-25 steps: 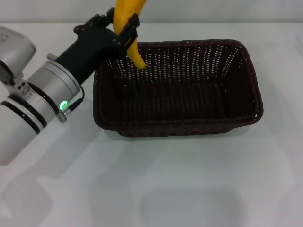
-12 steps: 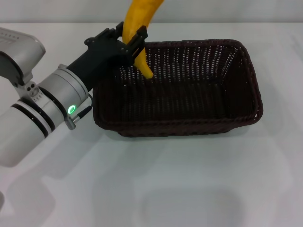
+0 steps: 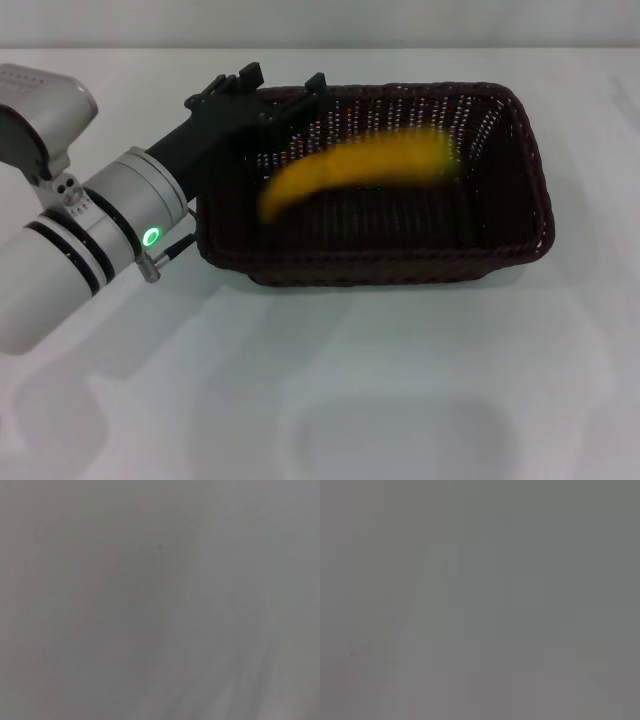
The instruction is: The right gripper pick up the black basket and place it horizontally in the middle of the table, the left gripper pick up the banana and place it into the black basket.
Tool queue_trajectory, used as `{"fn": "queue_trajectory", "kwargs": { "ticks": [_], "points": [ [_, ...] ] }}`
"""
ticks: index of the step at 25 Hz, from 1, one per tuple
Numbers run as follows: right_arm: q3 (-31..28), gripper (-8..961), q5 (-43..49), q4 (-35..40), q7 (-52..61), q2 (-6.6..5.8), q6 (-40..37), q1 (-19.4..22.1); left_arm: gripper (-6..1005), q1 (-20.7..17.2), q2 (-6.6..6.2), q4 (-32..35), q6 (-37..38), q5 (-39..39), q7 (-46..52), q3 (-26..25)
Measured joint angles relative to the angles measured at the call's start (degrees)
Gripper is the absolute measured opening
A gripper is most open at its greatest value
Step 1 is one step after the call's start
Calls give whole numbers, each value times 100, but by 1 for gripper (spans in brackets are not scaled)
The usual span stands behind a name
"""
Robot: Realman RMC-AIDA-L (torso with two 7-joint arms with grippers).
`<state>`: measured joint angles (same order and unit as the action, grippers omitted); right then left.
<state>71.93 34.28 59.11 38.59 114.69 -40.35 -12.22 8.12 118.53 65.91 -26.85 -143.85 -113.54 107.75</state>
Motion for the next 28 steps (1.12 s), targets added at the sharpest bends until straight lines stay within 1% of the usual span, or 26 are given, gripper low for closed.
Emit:
{"fn": "queue_trajectory", "kwargs": {
  "ticks": [3,7,8,13,16,19,21,24,26,27,28],
  "points": [
    [6,689,-2,2,0,0,0,17,752,-116,1,151,-36,60,-12,0],
    [8,689,-7,4,0,0,-19,22,862,-346,20,490,61,303,-57,-28],
    [7,689,-6,4,0,0,-28,21,890,-462,34,612,128,387,-95,-59],
    [1,689,-7,-51,0,0,-142,25,889,-1028,65,1178,507,447,-398,-271],
    [-2,689,-9,-124,0,0,-225,30,888,-1228,82,1390,563,434,-837,-310],
    [-18,689,-16,-290,10,0,-470,28,888,-1339,106,1546,686,379,-1306,-343],
    [-32,688,-19,-391,74,0,-624,24,887,-1385,114,1633,791,141,-1758,-390],
    [-47,688,-22,-557,192,0,-876,22,887,-1448,117,1667,812,-641,-2640,-519],
    [-58,689,-56,-666,235,0,-1064,23,886,-1492,118,1646,641,-1335,-3291,-622],
    [-63,690,-70,-700,251,0,-1127,25,886,-1518,118,1620,533,-1564,-3500,-670],
    [-71,690,-86,-742,275,0,-1211,28,885,-1556,118,1557,287,-1897,-3788,-749]
  ]
}}
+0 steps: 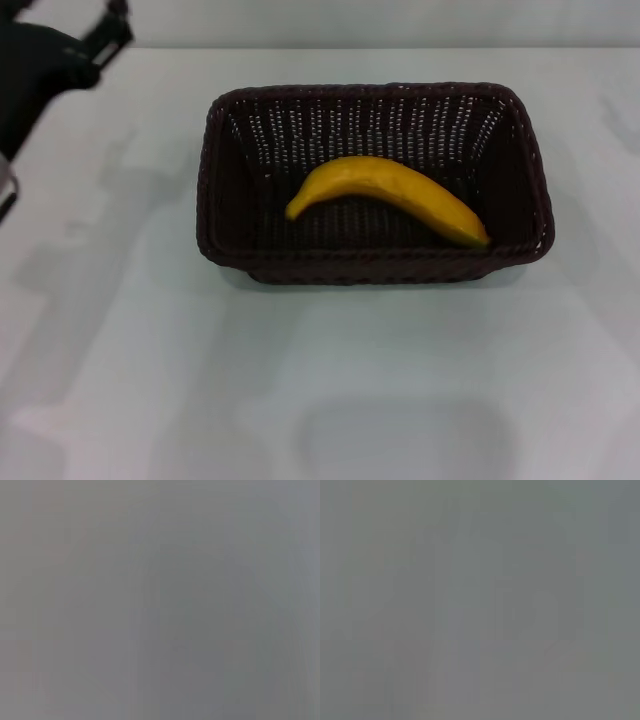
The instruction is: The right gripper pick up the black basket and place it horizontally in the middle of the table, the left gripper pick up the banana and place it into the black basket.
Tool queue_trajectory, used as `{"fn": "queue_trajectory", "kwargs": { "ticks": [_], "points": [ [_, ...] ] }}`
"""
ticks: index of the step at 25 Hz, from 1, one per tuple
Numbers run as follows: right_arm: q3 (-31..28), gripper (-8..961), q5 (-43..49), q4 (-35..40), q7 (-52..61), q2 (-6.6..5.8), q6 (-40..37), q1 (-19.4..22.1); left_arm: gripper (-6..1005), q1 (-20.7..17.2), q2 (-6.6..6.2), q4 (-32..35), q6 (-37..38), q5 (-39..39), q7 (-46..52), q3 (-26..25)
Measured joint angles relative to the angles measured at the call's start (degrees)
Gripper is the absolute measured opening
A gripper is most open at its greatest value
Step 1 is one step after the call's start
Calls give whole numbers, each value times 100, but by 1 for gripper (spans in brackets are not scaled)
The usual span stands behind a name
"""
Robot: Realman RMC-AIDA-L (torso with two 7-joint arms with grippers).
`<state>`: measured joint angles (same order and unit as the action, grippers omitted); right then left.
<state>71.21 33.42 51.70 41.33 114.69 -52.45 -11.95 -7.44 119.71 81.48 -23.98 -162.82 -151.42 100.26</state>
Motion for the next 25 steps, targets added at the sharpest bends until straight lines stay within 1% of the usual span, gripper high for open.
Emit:
{"fn": "queue_trajectory", "kwargs": {
  "ticks": [1,3,5,7,11,16,17,18,25],
  "points": [
    [-6,690,-7,-41,24,0,-85,2,885,-29,0,-50,-168,-177,-133,-67],
    [-30,691,-9,-107,115,0,-235,7,884,-85,8,-240,-788,-433,-359,-280],
    [-46,692,-10,-173,222,0,-345,10,883,-115,20,-403,-1250,-468,-425,-462],
    [-54,693,-11,-220,253,0,-380,13,883,-125,27,-525,-1509,-472,-460,-628],
    [-67,693,-89,-312,250,0,-359,37,882,-141,27,-693,-1639,-480,-539,-871],
    [-275,692,-255,-539,177,6,-311,15,881,-227,33,-975,-1674,-492,-554,-1150],
    [-327,692,-281,-594,150,8,-298,0,881,-236,43,-1122,-1680,-494,-551,-1229],
    [-436,692,-291,-678,109,11,-279,-21,881,-236,43,-1122,-1680,-494,-551,-1229],
    [-1373,691,-298,-1191,-39,8,-272,-94,880,-205,76,-1693,-1882,-506,-453,-1464]
  ]
}}
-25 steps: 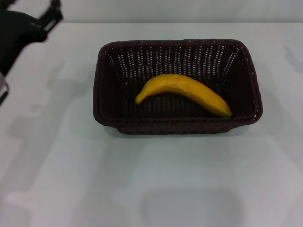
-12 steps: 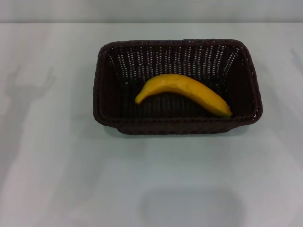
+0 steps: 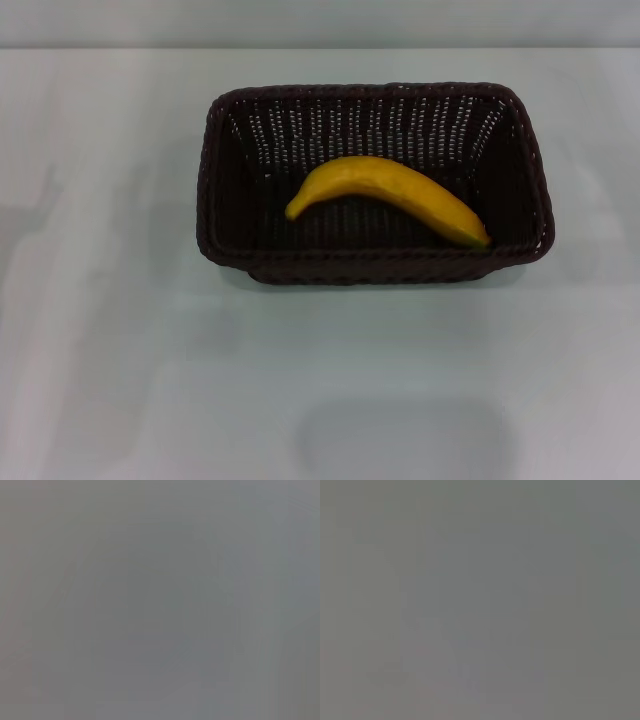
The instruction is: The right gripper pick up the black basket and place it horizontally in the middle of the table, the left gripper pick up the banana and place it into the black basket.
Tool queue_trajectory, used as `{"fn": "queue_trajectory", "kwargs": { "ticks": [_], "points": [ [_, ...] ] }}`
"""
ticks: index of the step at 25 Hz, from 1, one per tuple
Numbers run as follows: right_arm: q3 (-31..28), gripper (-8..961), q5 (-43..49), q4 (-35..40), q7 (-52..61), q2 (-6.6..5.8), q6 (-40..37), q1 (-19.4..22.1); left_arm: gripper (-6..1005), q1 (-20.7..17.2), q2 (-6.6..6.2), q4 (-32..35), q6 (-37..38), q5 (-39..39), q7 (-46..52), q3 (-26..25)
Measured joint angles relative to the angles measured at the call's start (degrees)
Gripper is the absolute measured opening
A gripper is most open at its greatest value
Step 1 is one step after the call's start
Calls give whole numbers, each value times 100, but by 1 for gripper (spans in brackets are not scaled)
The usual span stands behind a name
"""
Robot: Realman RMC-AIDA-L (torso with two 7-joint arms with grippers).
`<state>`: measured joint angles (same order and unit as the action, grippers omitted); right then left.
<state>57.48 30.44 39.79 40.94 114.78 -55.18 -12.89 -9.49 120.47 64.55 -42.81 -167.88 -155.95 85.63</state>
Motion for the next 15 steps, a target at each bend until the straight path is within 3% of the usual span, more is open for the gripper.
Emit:
{"fn": "queue_trajectory", "kwargs": {
  "ticks": [11,15],
  "points": [
    [-484,690,-77,-386,-242,0,-198,22,879,48,3,-228,-104,-5,120,-28],
    [-620,690,-266,-657,-250,0,-602,15,879,53,3,-235,-182,-8,137,3]
  ]
}}
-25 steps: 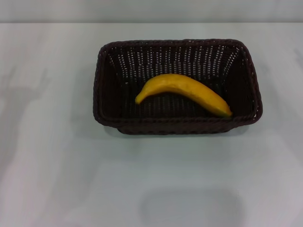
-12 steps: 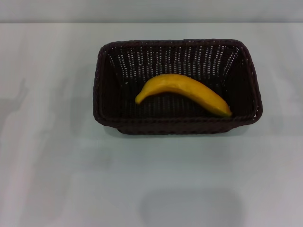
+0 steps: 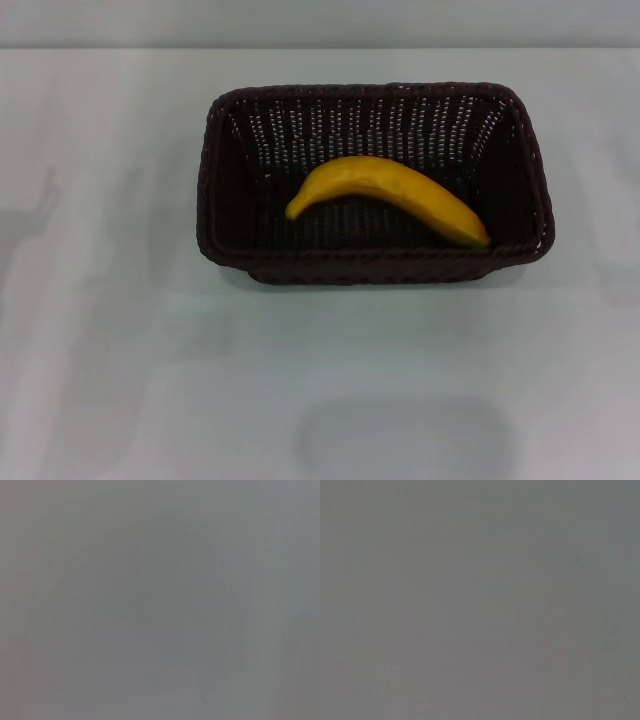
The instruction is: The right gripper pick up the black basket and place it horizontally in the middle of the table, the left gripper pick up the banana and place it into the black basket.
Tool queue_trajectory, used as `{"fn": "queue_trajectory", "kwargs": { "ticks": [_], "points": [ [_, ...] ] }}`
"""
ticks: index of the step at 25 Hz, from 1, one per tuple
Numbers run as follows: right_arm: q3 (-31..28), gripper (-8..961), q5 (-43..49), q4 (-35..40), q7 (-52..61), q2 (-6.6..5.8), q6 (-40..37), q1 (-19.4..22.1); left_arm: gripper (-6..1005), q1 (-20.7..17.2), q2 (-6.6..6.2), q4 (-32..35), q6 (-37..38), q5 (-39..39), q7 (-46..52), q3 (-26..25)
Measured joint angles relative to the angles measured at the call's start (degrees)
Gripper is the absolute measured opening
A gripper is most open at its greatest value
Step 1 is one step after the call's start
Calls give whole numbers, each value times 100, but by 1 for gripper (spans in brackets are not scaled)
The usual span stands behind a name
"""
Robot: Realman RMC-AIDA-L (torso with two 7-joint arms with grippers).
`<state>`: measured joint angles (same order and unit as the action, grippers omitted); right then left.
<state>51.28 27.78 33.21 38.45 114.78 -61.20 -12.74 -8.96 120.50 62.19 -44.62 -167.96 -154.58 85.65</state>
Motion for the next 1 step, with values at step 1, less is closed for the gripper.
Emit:
{"fn": "queue_trajectory", "kwargs": {
  "ticks": [1],
  "points": [
    [-10,690,-53,-70,-2,0,-98,-5,879,0,0,-3,-50,0,10,9]
  ]
}}
